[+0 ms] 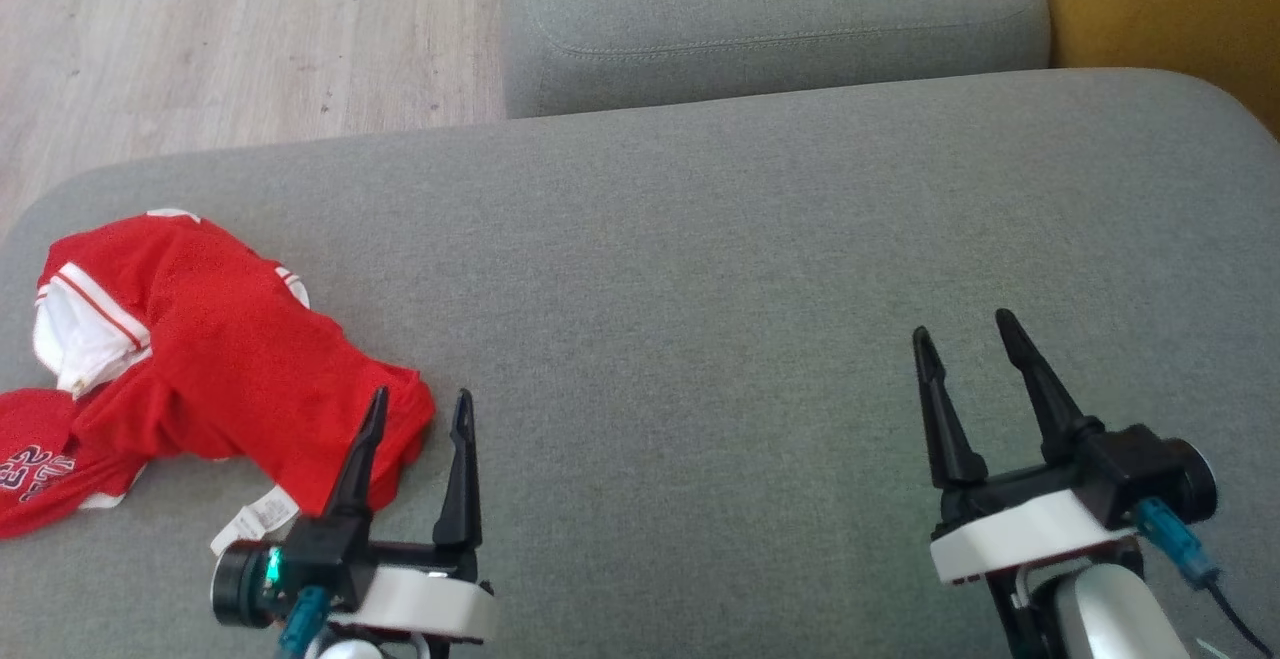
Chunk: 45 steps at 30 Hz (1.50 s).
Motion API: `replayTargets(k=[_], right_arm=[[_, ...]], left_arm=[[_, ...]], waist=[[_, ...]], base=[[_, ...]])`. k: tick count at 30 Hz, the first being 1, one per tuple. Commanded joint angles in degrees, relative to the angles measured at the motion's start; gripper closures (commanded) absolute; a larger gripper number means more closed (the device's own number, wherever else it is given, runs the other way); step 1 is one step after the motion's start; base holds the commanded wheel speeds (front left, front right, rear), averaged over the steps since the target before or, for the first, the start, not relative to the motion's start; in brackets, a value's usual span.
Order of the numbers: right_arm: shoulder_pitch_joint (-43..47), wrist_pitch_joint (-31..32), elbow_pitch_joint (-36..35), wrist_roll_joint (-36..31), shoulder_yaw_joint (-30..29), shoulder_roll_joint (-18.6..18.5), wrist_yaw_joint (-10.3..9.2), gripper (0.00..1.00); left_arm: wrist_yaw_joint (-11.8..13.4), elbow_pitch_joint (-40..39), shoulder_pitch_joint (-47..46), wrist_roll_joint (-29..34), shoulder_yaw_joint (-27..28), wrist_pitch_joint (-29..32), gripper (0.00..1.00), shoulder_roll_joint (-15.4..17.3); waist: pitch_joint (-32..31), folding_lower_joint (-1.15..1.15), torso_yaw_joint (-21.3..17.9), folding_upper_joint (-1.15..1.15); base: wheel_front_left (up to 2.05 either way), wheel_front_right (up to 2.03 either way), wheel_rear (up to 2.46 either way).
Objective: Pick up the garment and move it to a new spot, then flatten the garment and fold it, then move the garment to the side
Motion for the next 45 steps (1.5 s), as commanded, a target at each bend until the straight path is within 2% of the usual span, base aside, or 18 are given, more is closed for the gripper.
replayTargets(k=[1, 6, 10, 14, 21, 34, 45], right_arm=[[-2.3, -0.9, -2.5, -2.0, 1.6, -0.5, -0.04, 0.0], [-2.1, -1.6, -2.6, -1.8, 1.4, -0.5, -0.04, 0.0], [-1.7, -2.3, -2.4, 0.2, 1.6, -0.5, -0.04, 0.0], [-1.1, -3.1, -1.9, 3.3, 1.1, -0.5, -0.04, 0.0], [-0.2, -3.7, 0.5, 5.4, -0.2, -0.5, -0.04, 0.0], [-0.7, -3.7, 1.7, 6.6, 0.1, -0.5, -0.04, 0.0], [-0.2, -3.7, 1.9, 7.6, 2.2, -0.5, -0.04, 0.0]], left_arm=[[0.3, -1.9, -3.2, 2.0, 1.1, -1.0, 0.0, 0.9], [-0.4, -3.0, -2.8, 1.8, 1.8, -1.6, 0.0, 0.1], [-2.6, -3.6, -1.7, -1.0, 5.0, -2.3, 0.0, -1.9], [-5.5, -3.1, -0.2, -1.2, 8.5, -3.2, 0.0, -3.4], [-8.1, 0.2, 0.8, 0.2, 8.7, -3.7, 0.0, -4.0], [-7.0, 0.6, -0.1, -0.8, 8.8, -3.7, 0.0, -4.0], [-6.1, 1.6, 0.4, -0.9, 9.9, -3.7, 0.0, -4.0]], waist=[[0.0, 0.0, 0.0, 0.0], [0.0, 0.0, 0.1, 0.0], [-0.1, 0.0, 0.3, 0.0], [-0.4, 0.0, 0.3, 0.0], [-0.9, 0.0, 0.0, 0.0], [-0.8, 0.0, -0.2, 0.0], [-2.1, 0.0, 6.7, 0.0]], base=[[0.0, 0.0, 0.0], [0.0, 0.0, 0.0], [0.0, 0.0, 0.0], [0.0, 0.0, 0.0], [0.0, 0.0, 0.0], [0.0, 0.0, 0.0], [0.0, 0.0, 0.0]])
